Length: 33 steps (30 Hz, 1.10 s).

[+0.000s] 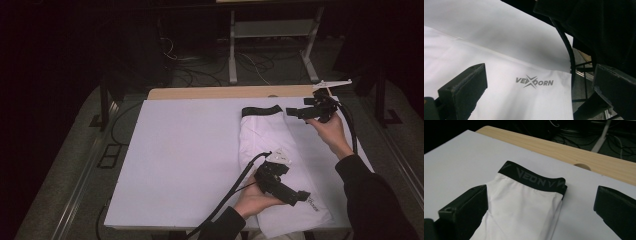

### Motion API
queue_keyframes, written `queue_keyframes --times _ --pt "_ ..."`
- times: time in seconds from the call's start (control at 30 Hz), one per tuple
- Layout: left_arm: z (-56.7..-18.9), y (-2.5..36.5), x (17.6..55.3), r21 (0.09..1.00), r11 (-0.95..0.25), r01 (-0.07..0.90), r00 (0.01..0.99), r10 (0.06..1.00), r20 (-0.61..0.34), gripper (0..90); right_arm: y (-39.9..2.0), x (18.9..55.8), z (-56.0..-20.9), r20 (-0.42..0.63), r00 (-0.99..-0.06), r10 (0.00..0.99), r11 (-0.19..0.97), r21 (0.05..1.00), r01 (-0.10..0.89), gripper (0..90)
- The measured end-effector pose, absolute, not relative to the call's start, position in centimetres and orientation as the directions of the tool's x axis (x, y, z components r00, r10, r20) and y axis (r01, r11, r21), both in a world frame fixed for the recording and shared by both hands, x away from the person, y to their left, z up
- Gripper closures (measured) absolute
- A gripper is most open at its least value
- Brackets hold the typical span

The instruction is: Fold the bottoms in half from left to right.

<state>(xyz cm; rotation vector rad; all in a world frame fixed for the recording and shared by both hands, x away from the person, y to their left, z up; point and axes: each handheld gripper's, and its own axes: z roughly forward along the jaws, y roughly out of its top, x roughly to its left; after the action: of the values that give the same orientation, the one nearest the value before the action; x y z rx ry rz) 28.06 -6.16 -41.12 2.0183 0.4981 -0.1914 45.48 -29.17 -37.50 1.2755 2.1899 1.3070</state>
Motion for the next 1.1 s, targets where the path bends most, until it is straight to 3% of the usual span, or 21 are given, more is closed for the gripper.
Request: queue_keyframes --times 1.1 --pt "-39.1 -1.5 32.7 0.828 -0.411 0.382 0.904 0.352 -0.243 0.0 -29.8 43.6 -38.1 0.205 -0.561 0.802 0.18 0.813 0.554 0.0"
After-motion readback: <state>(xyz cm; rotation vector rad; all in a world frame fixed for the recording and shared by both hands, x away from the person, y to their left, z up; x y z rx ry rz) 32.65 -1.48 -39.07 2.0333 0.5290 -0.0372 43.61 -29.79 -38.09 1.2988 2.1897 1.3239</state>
